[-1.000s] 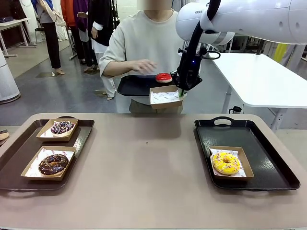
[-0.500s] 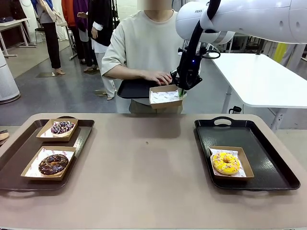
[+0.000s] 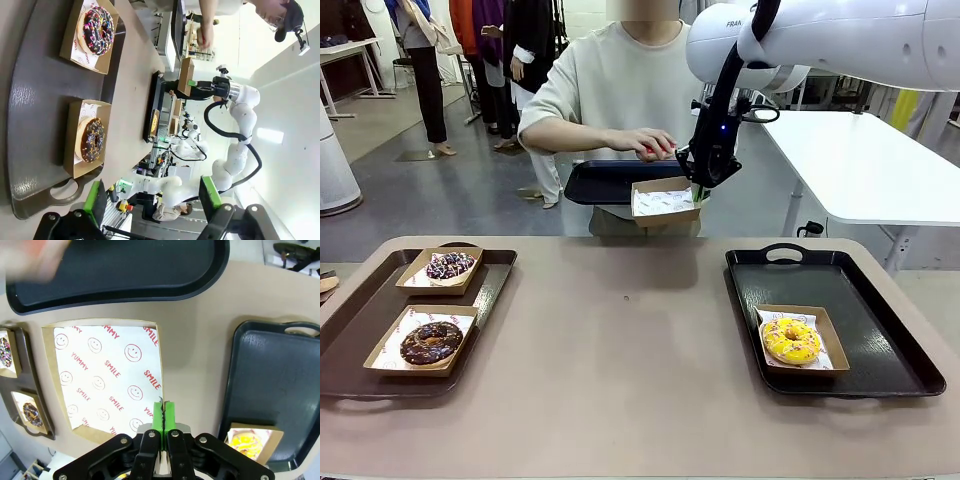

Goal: Individually package the donuts and arrange them on the tray.
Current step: Place the picked Paper togo box on the Handle tray.

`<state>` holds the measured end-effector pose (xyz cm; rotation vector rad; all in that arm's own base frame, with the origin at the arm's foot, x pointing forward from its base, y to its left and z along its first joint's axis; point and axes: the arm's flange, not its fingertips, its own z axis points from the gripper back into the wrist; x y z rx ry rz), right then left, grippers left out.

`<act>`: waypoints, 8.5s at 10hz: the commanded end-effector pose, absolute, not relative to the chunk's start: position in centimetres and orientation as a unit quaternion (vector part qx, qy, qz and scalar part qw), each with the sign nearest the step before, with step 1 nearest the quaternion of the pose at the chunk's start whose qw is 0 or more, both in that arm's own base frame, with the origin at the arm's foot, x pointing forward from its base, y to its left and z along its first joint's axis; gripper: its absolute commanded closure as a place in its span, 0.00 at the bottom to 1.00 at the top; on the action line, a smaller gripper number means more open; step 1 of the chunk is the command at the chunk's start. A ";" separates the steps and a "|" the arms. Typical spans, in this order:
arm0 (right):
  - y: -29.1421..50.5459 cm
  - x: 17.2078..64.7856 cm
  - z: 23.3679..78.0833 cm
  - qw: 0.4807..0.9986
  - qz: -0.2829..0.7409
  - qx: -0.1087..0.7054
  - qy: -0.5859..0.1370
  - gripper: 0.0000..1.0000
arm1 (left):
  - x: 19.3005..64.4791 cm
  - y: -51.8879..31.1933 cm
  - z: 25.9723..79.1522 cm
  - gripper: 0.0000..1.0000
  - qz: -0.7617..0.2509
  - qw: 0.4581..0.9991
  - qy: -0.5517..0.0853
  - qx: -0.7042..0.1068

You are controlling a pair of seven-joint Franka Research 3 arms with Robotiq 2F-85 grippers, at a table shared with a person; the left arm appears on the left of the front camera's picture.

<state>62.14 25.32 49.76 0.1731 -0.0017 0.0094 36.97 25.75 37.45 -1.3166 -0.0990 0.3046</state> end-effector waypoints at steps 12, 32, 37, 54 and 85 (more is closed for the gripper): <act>25.1 62.1 49.9 0.996 0.006 0.086 -0.003 1.00 | 37.0 25.7 37.7 0.03 0.139 0.780 -0.047 -0.609; 3.2 58.1 42.1 0.999 -0.023 0.003 -0.024 0.99 | 37.0 25.7 37.7 0.03 0.139 0.780 -0.047 -0.609; 2.8 57.0 41.7 0.998 -0.051 0.014 -0.033 0.99 | 37.0 25.7 37.7 0.03 0.139 0.780 -0.047 -0.609; 4.3 59.7 36.6 0.999 -0.011 0.029 0.032 0.00 | 37.0 25.7 37.7 0.03 0.139 0.780 -0.047 -0.609; -21.4 42.4 33.1 0.788 -0.070 0.595 -0.139 0.00 | 37.0 25.7 37.7 0.03 0.139 0.780 -0.047 -0.609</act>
